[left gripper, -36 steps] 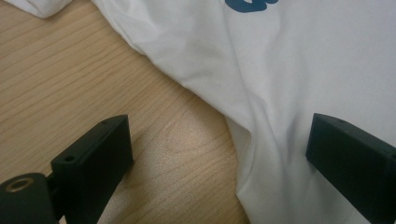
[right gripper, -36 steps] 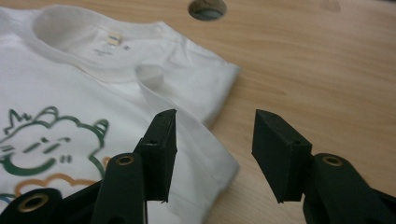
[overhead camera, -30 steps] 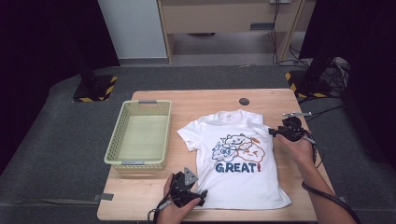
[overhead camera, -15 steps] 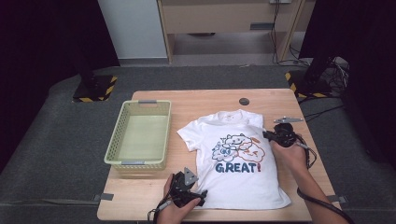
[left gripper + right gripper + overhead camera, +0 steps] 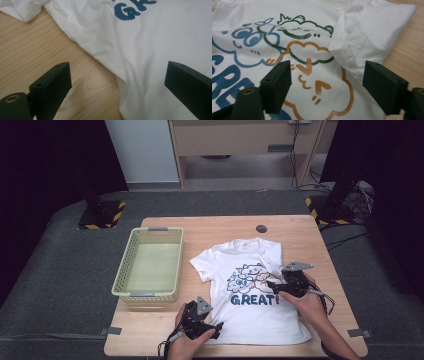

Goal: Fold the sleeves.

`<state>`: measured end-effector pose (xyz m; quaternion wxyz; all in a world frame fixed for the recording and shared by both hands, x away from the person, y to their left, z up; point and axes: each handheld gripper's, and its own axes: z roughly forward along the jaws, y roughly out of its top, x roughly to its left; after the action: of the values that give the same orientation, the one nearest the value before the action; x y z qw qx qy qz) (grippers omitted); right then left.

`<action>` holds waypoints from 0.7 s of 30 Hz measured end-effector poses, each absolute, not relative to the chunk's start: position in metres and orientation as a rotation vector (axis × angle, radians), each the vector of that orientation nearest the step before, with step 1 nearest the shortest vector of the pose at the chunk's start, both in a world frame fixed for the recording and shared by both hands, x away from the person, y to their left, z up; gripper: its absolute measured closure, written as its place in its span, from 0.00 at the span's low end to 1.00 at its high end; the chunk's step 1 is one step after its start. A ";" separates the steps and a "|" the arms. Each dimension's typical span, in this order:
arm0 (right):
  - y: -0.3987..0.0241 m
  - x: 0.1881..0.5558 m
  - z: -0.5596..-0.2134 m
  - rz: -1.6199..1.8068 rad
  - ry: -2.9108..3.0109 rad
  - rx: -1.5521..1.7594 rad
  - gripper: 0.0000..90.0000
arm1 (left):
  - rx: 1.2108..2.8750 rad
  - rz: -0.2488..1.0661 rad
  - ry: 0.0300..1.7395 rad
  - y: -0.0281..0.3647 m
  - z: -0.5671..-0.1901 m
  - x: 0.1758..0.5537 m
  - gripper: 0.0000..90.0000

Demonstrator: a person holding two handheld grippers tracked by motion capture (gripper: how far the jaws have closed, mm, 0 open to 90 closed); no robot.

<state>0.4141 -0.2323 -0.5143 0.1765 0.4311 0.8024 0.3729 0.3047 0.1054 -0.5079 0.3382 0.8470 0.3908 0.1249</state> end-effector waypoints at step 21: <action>-0.249 0.367 -0.503 1.128 2.329 1.093 0.10 | 2.202 0.472 1.173 0.081 -0.472 0.409 0.11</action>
<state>0.3670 -0.2492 -0.5029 0.1656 0.3837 0.8176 0.3962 0.4092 0.0810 -0.4719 0.2967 0.8281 0.4412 0.1774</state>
